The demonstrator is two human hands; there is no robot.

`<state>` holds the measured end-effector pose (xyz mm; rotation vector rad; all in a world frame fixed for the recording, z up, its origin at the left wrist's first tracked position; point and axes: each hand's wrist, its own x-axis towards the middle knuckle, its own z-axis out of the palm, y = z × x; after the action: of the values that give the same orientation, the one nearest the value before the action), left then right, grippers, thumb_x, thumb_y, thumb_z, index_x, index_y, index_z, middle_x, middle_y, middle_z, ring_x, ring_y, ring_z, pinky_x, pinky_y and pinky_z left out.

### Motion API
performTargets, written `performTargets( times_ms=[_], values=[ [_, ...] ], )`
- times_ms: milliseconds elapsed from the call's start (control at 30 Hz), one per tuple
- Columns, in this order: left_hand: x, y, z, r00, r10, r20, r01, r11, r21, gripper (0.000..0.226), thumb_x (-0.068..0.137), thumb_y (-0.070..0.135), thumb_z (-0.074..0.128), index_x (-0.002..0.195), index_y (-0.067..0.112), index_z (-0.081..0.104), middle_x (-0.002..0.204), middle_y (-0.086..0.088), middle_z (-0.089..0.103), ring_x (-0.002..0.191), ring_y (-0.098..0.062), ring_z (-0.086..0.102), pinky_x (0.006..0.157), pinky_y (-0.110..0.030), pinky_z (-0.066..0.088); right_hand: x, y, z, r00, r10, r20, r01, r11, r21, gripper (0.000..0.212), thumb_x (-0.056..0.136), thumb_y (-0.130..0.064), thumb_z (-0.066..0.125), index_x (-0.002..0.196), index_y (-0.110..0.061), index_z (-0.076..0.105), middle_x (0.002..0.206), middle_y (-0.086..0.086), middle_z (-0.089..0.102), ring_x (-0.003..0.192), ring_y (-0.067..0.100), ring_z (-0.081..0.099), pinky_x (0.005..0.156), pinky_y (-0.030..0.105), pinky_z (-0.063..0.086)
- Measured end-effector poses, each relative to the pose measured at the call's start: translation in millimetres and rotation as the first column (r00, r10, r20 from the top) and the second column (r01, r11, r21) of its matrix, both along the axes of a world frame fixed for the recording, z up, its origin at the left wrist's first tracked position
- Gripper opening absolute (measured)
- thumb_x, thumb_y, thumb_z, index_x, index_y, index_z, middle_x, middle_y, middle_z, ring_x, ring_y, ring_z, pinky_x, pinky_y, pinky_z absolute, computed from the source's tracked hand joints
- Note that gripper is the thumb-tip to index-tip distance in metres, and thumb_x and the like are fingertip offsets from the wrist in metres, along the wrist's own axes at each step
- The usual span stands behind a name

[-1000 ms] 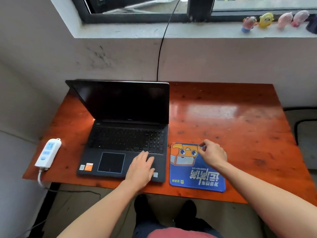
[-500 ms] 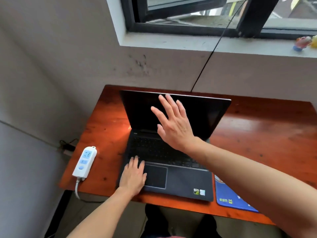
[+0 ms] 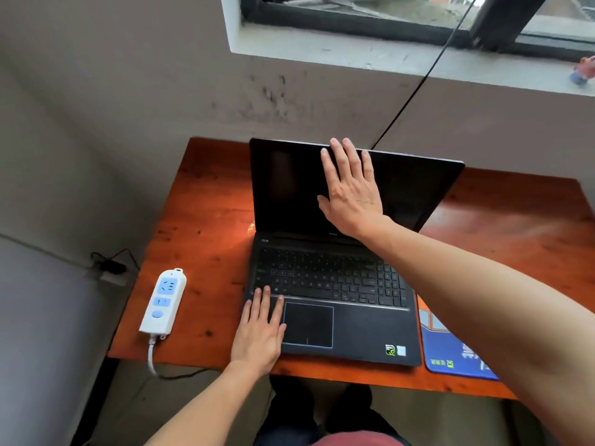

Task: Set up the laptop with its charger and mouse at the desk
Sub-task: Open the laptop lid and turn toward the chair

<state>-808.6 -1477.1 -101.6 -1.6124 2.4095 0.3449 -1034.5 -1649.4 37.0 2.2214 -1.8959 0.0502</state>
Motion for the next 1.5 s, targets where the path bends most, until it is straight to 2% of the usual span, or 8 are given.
performTargets(
  times_ms=[100, 267, 500, 600, 667, 800, 1067, 1500],
  values=[
    [2.4, -1.2, -9.9, 1.0, -0.007, 0.019, 0.006, 0.999, 0.039, 0.059, 0.101, 0.041, 0.014, 0.152, 0.016, -0.006, 0.158, -0.017, -0.014, 0.146, -0.035, -0.014, 0.118, -0.044, -0.004, 1.1, -5.5, 1.1, 1.0, -0.008, -0.011, 0.008, 1.0, 0.015, 0.087, 0.086, -0.044, 0.056, 0.153, -0.008, 0.015, 0.161, 0.015, 0.009, 0.149, 0.032, 0.002, 0.12, 0.052, 0.006],
    [3.5, -5.4, -4.4, 0.998, -0.036, 0.05, 0.032, 0.997, 0.072, 0.06, 0.101, 0.044, 0.014, 0.152, 0.018, -0.005, 0.159, -0.015, -0.015, 0.147, -0.032, -0.014, 0.12, -0.042, 0.0, 3.1, 2.2, 3.2, 1.0, 0.001, -0.011, -0.001, 1.0, 0.001, 0.085, 0.084, -0.042, 0.058, 0.152, -0.008, 0.018, 0.161, 0.017, 0.009, 0.149, 0.033, 0.002, 0.119, 0.053, 0.007],
    [4.3, -1.3, 24.5, 0.998, 0.062, 0.026, -0.064, 0.994, 0.094, 0.047, 0.1, 0.038, 0.029, 0.14, 0.014, 0.038, 0.149, -0.014, 0.032, 0.136, -0.03, 0.032, 0.107, -0.039, 0.033, 8.8, 33.2, 6.3, 0.983, 0.18, 0.046, -0.18, 0.984, -0.001, 0.063, 0.083, -0.032, 0.062, 0.14, -0.013, 0.045, 0.159, 0.019, 0.018, 0.148, 0.037, 0.008, 0.117, 0.058, 0.013],
    [7.4, 13.8, 38.8, 0.988, 0.154, 0.026, -0.156, 0.986, 0.055, 0.036, 0.099, 0.036, 0.032, 0.125, 0.018, 0.05, 0.125, -0.006, 0.051, 0.112, -0.026, 0.05, 0.09, -0.039, 0.041, 17.4, 55.4, -1.1, 0.938, 0.326, 0.119, -0.338, 0.935, 0.11, 0.044, 0.088, -0.027, 0.056, 0.13, -0.013, 0.056, 0.147, 0.017, 0.042, 0.141, 0.033, 0.033, 0.113, 0.05, 0.028],
    [10.6, 32.6, 50.9, 0.967, 0.255, 0.026, -0.255, 0.966, 0.031, 0.033, 0.099, 0.036, 0.033, 0.119, 0.019, 0.053, 0.115, -0.004, 0.055, 0.107, -0.026, 0.054, 0.086, -0.039, 0.042, 26.8, 72.8, -7.4, 0.893, 0.418, 0.167, -0.446, 0.872, 0.201, 0.035, 0.091, -0.027, 0.048, 0.122, -0.014, 0.06, 0.127, 0.009, 0.059, 0.119, 0.028, 0.054, 0.096, 0.04, 0.043],
    [18.2, 99.6, 71.2, 0.874, 0.485, -0.009, -0.485, 0.874, -0.024, 0.03, 0.098, 0.035, 0.035, 0.112, 0.017, 0.055, 0.109, -0.003, 0.059, 0.104, -0.025, 0.058, 0.083, -0.04, 0.045, 53.4, 116.6, -17.7, 0.762, 0.614, 0.208, -0.648, 0.711, 0.275, 0.028, 0.093, -0.027, 0.041, 0.108, -0.015, 0.062, 0.1, 0.003, 0.066, 0.092, 0.028, 0.064, 0.073, 0.034, 0.048],
    [39.3, 287.6, 103.0, 0.618, 0.786, -0.027, -0.783, 0.612, -0.113, 0.027, 0.097, 0.033, 0.037, 0.106, 0.018, 0.057, 0.102, -0.003, 0.062, 0.095, -0.026, 0.062, 0.072, -0.037, 0.047, 150.2, 237.9, -7.8, 0.384, 0.89, 0.245, -0.902, 0.306, 0.305, 0.02, 0.092, -0.027, 0.045, 0.098, -0.012, 0.057, 0.101, 0.006, 0.063, 0.094, 0.032, 0.062, 0.067, 0.036, 0.044],
    [77.8, 665.4, 132.9, 0.029, 0.998, -0.052, -0.991, 0.022, -0.13, 0.021, 0.094, 0.024, 0.039, 0.093, 0.013, 0.056, 0.097, -0.007, 0.064, 0.087, -0.03, 0.061, 0.07, -0.037, 0.045, 340.5, 587.8, 3.3, -0.213, 0.957, 0.198, -0.905, -0.27, 0.328, 0.028, 0.093, -0.029, 0.046, 0.113, -0.016, 0.06, 0.109, 0.006, 0.066, 0.099, 0.032, 0.063, 0.073, 0.035, 0.048]
  ],
)
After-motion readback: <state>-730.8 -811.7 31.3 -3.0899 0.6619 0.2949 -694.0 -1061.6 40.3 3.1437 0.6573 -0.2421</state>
